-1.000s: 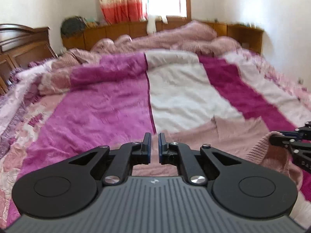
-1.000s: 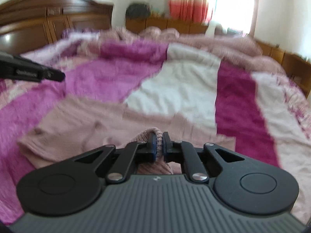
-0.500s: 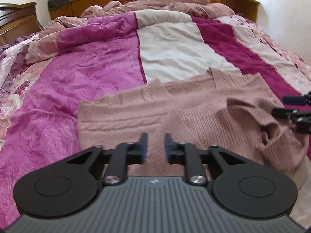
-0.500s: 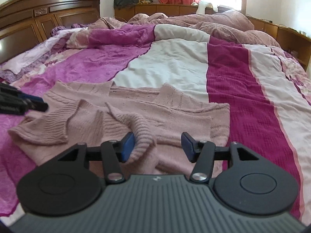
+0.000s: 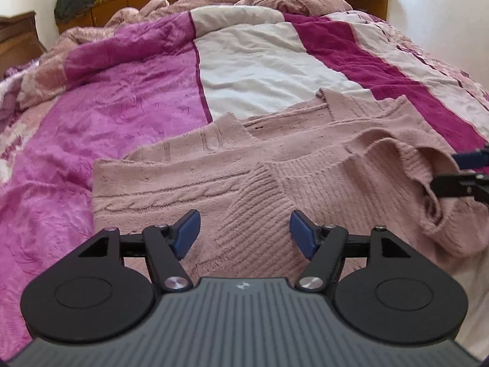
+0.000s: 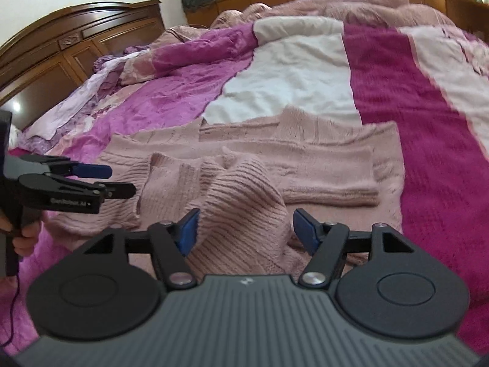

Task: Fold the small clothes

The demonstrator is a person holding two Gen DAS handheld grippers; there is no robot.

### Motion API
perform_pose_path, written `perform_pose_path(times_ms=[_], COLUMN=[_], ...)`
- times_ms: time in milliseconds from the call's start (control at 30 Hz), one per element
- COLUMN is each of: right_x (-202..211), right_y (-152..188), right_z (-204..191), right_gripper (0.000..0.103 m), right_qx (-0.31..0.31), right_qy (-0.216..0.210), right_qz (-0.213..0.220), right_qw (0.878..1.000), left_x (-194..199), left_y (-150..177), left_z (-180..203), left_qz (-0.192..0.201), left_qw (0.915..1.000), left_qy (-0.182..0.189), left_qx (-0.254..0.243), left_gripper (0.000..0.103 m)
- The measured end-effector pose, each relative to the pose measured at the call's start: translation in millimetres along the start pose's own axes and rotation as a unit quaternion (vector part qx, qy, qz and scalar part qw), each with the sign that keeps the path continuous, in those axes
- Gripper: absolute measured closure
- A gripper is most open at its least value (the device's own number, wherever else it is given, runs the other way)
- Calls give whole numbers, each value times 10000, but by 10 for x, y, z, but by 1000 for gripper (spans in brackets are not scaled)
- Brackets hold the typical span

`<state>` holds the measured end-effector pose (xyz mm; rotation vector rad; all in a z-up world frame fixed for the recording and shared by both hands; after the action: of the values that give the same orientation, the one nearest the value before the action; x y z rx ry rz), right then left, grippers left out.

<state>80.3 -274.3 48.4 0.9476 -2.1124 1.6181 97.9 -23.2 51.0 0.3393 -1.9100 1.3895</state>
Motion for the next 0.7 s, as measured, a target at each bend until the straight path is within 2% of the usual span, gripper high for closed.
perform_pose_path(times_ms=[200,267,367,533,633,700], right_x=[-95,-112,-135,-137,-133,-123], right_y=[84,99,121,140,156,158], right_z=[16,9,7,-22,-29,-28], right_gripper=[38,46,51,51,54,58], right_qx=[20,67,56,170,176,136], right_qy=[6,54,72,155,202,222], right_qz=[-152,-135,-114,-9,69,131], right_qw=[9999,9999,9999,9997,9996,9996], left_x=[-193,-221,-248,-250,-257,-258], left_y=[-11,-12,-13,1,5,1], left_z=[-132,-151,-160,-103,9,52], left_qz=[-126,-112,-117,-138,-189,-181], left_qw=[9979,9972,9963,9953,9974,9982], left_qy=[402,472,554,833,680,567], left_qx=[484,566,653,471,143,96], left_gripper=[24,24,23,19,19,20])
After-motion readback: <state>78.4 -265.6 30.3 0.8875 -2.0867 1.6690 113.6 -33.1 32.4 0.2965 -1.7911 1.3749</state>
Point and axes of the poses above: each gripper's, at about its wrist camera, not at the fingertips, and x roughly against the way its jaws point, z to its right, y to its underside, the point moved 2 cm from there along -x, roughly the way its jaws point, and after that the axes turned 8 degrees about -x, right-handed, at the moved point
